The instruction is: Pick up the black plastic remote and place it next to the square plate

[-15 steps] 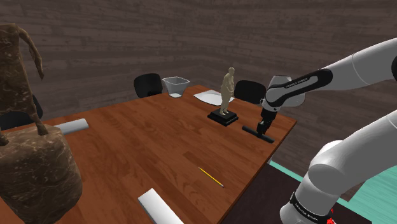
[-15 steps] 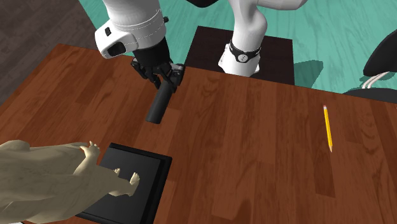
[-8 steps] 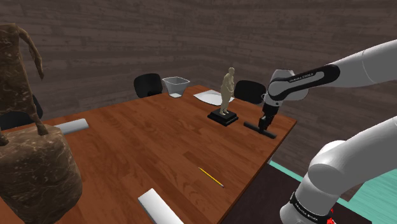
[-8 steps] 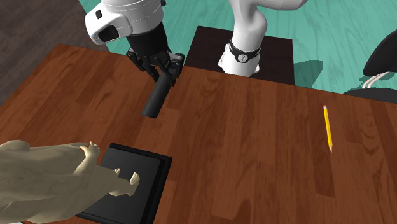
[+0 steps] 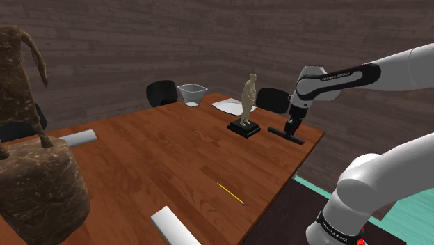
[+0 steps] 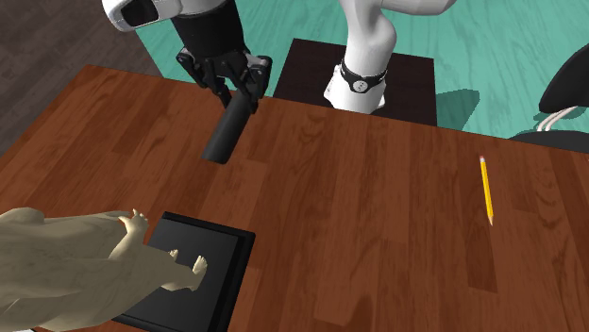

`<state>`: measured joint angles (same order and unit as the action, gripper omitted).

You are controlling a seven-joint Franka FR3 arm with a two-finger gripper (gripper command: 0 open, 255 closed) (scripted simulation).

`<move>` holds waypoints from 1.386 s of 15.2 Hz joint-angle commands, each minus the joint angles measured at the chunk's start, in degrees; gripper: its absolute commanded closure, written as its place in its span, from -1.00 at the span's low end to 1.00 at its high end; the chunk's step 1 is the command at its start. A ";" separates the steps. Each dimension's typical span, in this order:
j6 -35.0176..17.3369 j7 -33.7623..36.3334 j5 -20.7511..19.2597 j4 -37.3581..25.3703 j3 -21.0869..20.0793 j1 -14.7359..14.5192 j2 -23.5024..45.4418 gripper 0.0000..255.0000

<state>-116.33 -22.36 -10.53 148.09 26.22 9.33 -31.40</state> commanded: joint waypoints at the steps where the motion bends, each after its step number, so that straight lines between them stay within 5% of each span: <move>1: 1.87 0.17 0.11 -1.11 -0.44 0.02 -0.74 1.00; 5: 4.55 0.37 0.31 -2.93 -1.03 0.01 -1.63 1.00; 10: 2.58 -5.02 3.47 -13.21 3.82 -2.57 10.72 1.00; 16: 3.04 -13.24 11.04 -27.38 8.90 -4.34 26.18 1.00; 21: 6.32 -20.37 19.49 -41.33 10.83 -2.30 40.01 1.00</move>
<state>-110.90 -41.14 6.95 110.11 36.76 6.37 5.37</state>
